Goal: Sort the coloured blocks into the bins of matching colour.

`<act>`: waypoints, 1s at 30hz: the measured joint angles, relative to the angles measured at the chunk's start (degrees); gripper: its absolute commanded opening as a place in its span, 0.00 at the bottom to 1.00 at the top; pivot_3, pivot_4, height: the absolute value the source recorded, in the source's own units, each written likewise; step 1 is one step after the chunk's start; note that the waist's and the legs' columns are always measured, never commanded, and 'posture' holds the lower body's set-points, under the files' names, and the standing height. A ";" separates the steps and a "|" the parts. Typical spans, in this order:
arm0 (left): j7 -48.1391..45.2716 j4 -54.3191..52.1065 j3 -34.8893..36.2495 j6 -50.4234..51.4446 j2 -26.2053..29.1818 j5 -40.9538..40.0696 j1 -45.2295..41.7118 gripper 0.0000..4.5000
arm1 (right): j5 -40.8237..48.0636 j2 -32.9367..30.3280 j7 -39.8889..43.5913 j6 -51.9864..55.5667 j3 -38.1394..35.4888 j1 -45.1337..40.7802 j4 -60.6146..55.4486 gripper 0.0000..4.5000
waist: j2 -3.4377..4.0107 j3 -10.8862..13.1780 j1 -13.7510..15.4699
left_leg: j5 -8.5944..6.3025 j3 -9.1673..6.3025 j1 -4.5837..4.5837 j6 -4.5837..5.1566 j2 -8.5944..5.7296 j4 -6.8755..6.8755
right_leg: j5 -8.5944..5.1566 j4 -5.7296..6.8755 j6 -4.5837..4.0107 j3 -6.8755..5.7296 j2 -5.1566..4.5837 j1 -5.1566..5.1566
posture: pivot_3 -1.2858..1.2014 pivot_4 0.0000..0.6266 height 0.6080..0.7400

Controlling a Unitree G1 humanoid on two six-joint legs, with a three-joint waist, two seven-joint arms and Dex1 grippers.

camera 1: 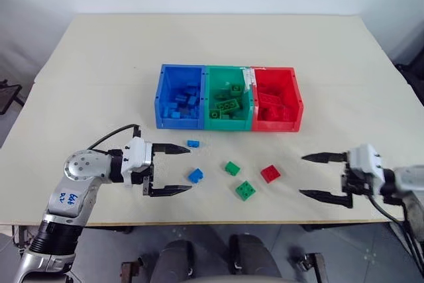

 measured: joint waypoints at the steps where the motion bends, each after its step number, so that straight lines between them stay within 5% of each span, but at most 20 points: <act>1: 0.03 -0.14 0.43 -0.12 0.02 -0.18 0.54 0.99 | -0.99 0.57 0.93 -0.39 1.87 -2.26 1.87 1.00 | 0.00 0.00 0.03 | -0.01 -0.02 0.00 -0.03 0.00 -0.01 | 0.01 -0.04 0.02 -0.03 0.00 -0.01 | 0.52 0.24 1.00; 4: 0.89 -0.95 1.09 -0.33 -0.04 -0.31 2.67 0.99 | -4.52 2.74 3.92 -3.80 7.37 -7.85 9.49 1.00 | 0.00 0.00 0.12 | -0.10 -0.12 -0.18 0.00 0.00 0.01 | 0.03 -0.07 0.07 -0.24 -0.04 -0.10 | 0.52 0.24 1.00; 7: 1.74 -2.62 2.11 -0.40 -0.05 -0.77 4.63 1.00 | -6.85 4.56 5.11 -6.94 10.64 -11.32 16.54 0.87 | 0.01 0.01 -0.06 | -0.17 -0.26 -0.67 0.05 0.00 0.24 | 0.05 -0.04 0.10 -0.54 -0.07 -0.37 | 0.52 0.24 1.00; 14: 4.27 -5.27 4.17 -0.47 0.19 -0.83 7.40 1.00 | -6.71 5.66 5.72 -11.70 13.72 -15.02 22.81 0.32 | 0.02 0.01 0.02 | -0.26 -0.52 -0.67 0.10 0.00 0.53 | 0.05 -0.19 0.11 -1.43 -0.33 -0.01 | 0.52 0.24 1.00; 20: 10.45 -9.73 5.55 1.67 -2.53 -2.08 7.60 1.00 | -0.54 6.15 2.72 -5.47 7.29 -12.49 18.54 0.32 | 0.10 0.06 0.08 | -0.20 -0.60 -0.68 0.04 0.00 0.54 | 0.06 -0.17 0.11 -1.63 -0.42 0.04 | 0.52 0.24 1.00; 25: 19.72 -13.27 6.51 7.50 -6.49 -4.45 3.34 1.00 | 6.94 7.08 -10.01 6.99 -2.21 -14.55 9.37 0.32 | 0.14 0.08 -0.04 | -0.16 -0.65 -0.66 -0.03 0.00 0.55 | 0.06 -0.05 0.12 -1.69 -0.40 0.02 | 0.52 0.24 1.00; 30: 21.81 -13.77 5.35 10.94 -7.00 -5.34 1.86 1.00 | 4.10 10.17 -22.27 9.20 -4.33 -23.42 10.12 0.32 | 0.18 0.11 -0.09 | -0.12 -0.61 -0.65 -0.09 0.00 0.50 | 0.06 0.00 0.12 -1.70 -0.33 -0.04 | 0.52 0.24 1.00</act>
